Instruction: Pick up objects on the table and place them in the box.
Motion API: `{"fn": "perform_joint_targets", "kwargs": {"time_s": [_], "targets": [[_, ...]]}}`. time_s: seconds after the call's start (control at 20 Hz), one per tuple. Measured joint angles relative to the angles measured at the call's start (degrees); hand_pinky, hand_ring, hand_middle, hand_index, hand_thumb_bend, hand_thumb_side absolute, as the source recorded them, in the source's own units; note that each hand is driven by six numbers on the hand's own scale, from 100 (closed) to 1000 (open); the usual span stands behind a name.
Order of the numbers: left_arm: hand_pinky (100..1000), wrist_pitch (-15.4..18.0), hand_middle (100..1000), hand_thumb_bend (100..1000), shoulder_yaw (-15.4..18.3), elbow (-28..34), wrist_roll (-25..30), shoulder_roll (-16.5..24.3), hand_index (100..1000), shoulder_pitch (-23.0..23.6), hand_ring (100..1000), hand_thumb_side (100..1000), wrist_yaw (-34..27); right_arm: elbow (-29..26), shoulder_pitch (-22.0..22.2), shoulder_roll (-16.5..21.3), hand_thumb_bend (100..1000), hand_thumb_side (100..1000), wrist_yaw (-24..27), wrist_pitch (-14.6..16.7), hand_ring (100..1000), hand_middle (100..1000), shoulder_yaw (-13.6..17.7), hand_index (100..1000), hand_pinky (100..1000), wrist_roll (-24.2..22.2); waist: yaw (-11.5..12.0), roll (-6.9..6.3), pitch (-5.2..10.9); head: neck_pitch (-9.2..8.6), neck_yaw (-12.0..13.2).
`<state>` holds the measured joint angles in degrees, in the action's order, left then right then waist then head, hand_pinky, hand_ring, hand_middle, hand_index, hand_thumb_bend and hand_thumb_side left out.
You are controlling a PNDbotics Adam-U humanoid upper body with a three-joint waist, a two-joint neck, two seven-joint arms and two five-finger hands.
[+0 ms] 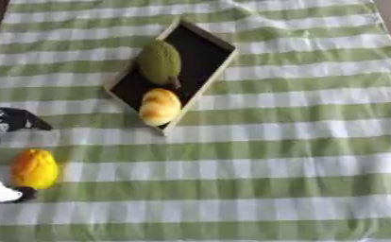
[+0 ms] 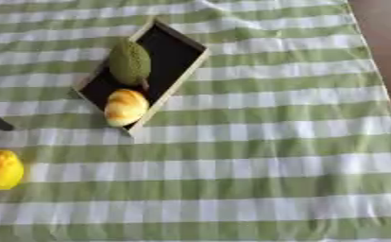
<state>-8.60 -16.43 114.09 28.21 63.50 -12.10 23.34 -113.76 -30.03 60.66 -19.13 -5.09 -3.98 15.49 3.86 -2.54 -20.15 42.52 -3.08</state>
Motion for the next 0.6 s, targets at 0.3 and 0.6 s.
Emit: {"fn": "perform_joint_targets", "kwargs": {"time_s": [0.3, 0.6], "targets": [[888, -1.22, 818, 501, -0.87, 0.0, 0.71, -0.6, 907, -0.03, 860, 209, 0.99, 0.0, 0.02, -0.4, 100, 100, 0.06, -0.09, 859, 769, 0.0, 854, 886, 0.03, -0.33, 0.0, -0.03, -0.24, 0.21], [879, -1.39, 815, 498, -1.75, 0.0, 1.97, -1.03, 900, -0.05, 856, 189, 2.38, 0.0, 0.02, -0.46, 100, 100, 0.11, -0.05, 859, 769, 0.02, 853, 886, 0.07, -0.57, -0.06, -0.18, -0.26, 0.38]]}}
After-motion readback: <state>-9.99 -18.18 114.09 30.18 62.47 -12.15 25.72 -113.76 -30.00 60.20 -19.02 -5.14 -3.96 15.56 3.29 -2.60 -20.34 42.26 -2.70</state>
